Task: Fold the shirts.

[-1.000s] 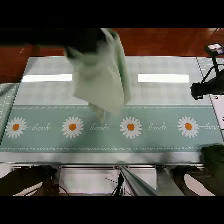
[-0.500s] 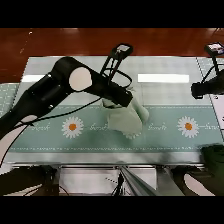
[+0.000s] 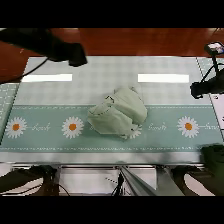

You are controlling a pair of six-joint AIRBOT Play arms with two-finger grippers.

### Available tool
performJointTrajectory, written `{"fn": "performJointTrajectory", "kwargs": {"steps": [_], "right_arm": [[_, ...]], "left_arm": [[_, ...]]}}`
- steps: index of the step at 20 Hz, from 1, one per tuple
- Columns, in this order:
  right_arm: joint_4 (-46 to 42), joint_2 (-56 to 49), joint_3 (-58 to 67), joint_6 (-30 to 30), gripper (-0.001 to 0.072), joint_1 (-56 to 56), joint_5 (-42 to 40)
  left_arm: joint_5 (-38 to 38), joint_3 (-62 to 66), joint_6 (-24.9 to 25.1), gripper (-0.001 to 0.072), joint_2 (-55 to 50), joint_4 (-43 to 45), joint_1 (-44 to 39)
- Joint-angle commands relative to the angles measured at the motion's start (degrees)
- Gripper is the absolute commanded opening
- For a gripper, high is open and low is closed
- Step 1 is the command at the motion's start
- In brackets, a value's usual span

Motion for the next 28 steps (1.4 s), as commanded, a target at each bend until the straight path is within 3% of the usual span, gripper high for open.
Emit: {"fn": "performJointTrajectory", "kwargs": {"steps": [1, 5, 7, 9, 11, 14, 21, 24, 25, 26, 28], "right_arm": [[0.0, 0.0, 0.0, 0.0, 0.0608, 0.0, -0.1], [0.0, 0.0, 0.0, -0.3, 0.0608, 0.0, -0.3], [0.2, -0.1, 0.0, -0.3, 0.0608, 0.0, -0.5], [1.0, -0.5, 0.0, -0.5, 0.0608, 0.0, -0.2], [2.9, -1.4, -0.1, -1.1, 0.0608, 0.0, -0.2], [5.0, -3.0, -0.1, -1.6, 0.0608, 0.0, 0.2], [5.9, -5.3, -0.1, -2.0, 0.0608, 0.0, 0.8], [5.8, -5.3, -0.1, -2.0, 0.0608, 0.0, 1.3], [5.8, -5.3, -0.1, -2.0, 0.0608, 0.0, 1.7], [5.8, -5.3, -0.1, -2.0, 0.0608, 0.0, 1.9], [5.7, -5.3, -0.1, -2.0, 0.0608, 0.0, 1.9]], "left_arm": [[-8.1, -4.0, 0.3, 0.0631, 0.8, 0.0, 9.8], [-3.7, -24.0, 3.2, 0.0631, 4.0, -1.2, 13.2], [1.7, -35.2, 10.6, 0.0633, 5.7, -8.1, 13.3], [5.3, -43.1, 16.2, 0.0720, 5.7, -17.4, 13.3], [9.9, -49.1, 21.9, 0.0720, 5.6, -25.3, 13.3], [13.8, -53.7, 26.9, 0.0720, 4.1, -29.9, 13.2], [13.7, -54.0, 34.9, 0.0720, -5.1, -35.7, 11.3], [18.4, -54.0, 35.3, 0.0720, -9.2, -38.5, 7.8], [19.9, -53.9, 35.3, 0.0667, -10.3, -38.9, 6.7], [20.8, -53.9, 35.3, 0.0483, -10.9, -38.9, 6.0], [21.3, -53.9, 35.0, 0.0322, -11.8, -38.9, 5.6]]}}
